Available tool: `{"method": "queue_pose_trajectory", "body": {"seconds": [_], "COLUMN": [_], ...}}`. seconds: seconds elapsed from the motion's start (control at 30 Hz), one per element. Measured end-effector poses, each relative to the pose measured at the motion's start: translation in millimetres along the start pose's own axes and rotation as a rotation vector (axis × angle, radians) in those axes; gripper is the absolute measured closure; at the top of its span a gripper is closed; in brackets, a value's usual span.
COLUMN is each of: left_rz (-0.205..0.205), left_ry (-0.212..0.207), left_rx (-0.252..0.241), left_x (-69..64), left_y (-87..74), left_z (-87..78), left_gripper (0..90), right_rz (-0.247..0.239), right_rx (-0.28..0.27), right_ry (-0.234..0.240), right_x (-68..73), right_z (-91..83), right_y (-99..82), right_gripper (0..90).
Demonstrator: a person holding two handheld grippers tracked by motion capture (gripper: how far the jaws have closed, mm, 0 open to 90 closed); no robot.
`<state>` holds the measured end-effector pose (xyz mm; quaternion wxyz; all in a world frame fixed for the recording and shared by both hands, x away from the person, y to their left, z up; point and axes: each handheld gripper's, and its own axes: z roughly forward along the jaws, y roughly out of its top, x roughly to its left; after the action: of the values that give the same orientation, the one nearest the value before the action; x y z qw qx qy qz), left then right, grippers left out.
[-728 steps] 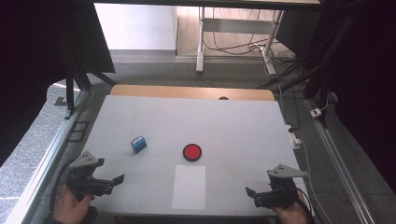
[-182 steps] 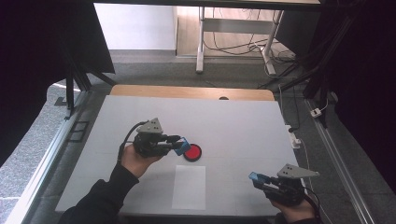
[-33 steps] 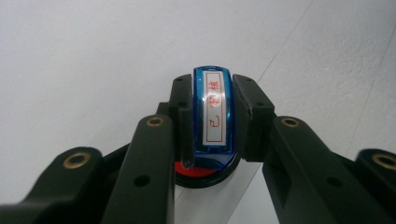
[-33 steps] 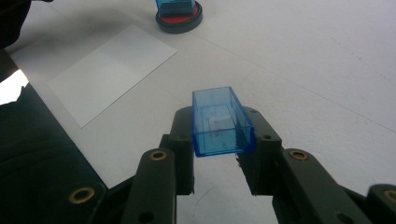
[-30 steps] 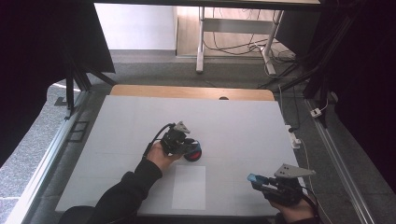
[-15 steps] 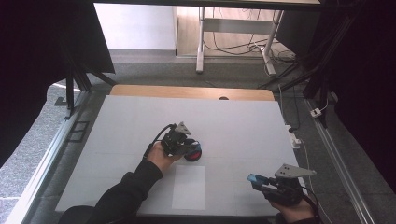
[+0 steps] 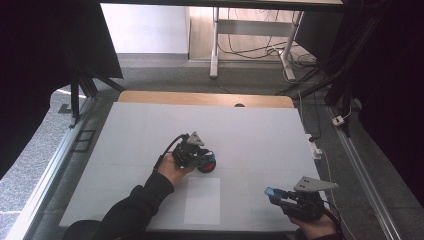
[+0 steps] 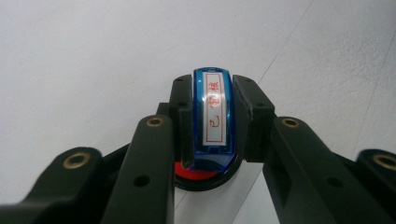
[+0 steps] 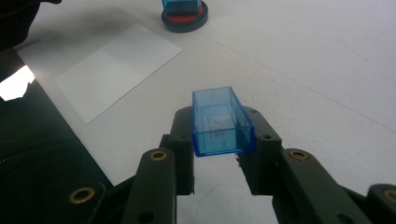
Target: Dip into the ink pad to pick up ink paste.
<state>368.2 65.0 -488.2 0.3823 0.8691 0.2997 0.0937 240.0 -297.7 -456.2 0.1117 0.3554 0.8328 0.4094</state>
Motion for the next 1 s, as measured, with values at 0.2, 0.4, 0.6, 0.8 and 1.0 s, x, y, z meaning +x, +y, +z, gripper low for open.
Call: {"method": "queue_pose_trajectory", "body": {"seconds": [0.2,0.4,0.6,0.8,1.0], "left_rz": [0.008,0.012,0.004,0.001,-0.007], "left_ry": [0.006,0.012,-0.002,-0.021,-0.044], "left_rx": [0.004,-0.013,-0.034,-0.058,-0.078], "left_x": [-1.0,-1.0,-0.1,-1.5,-4.4], "left_y": [1.9,3.4,4.0,5.2,5.1], "left_z": [0.0,-6.2,-15.9,-26.0,-34.9], "left_gripper": [71.1,71.1,71.0,71.0,71.1], "right_rz": [0.005,0.0,-0.005,0.004,-0.003], "right_rx": [-0.003,-0.003,-0.007,-0.015,-0.009], "right_ry": [-0.002,0.006,0.01,0.006,0.008], "right_x": [-0.7,-0.4,0.1,-0.5,0.1], "right_z": [-1.2,-1.6,-1.2,-1.6,-1.3], "right_y": [-0.6,-0.8,-0.9,-1.0,-0.7], "right_gripper": [68.7,68.6,68.6,68.7,68.7]}}
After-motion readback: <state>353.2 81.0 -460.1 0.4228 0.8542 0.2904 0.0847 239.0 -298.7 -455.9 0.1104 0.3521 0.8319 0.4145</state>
